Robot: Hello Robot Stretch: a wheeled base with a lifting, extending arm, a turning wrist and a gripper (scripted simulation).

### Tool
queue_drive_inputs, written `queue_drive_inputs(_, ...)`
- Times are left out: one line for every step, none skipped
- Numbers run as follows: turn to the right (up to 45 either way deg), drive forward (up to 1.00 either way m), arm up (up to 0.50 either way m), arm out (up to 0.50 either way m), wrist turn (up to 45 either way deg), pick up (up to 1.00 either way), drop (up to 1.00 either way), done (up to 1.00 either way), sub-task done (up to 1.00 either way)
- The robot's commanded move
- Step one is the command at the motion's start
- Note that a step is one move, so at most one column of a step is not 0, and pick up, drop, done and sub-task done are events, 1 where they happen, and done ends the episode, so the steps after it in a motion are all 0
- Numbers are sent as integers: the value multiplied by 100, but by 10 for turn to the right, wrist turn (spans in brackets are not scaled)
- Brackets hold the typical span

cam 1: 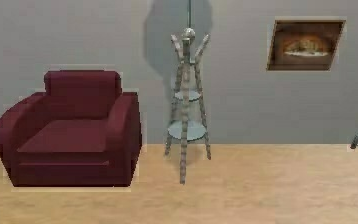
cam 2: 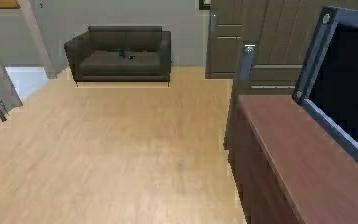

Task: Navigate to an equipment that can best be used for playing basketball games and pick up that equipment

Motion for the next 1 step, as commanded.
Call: queue_drive_inputs(-450,0,0,0,0,0,0,0,0)
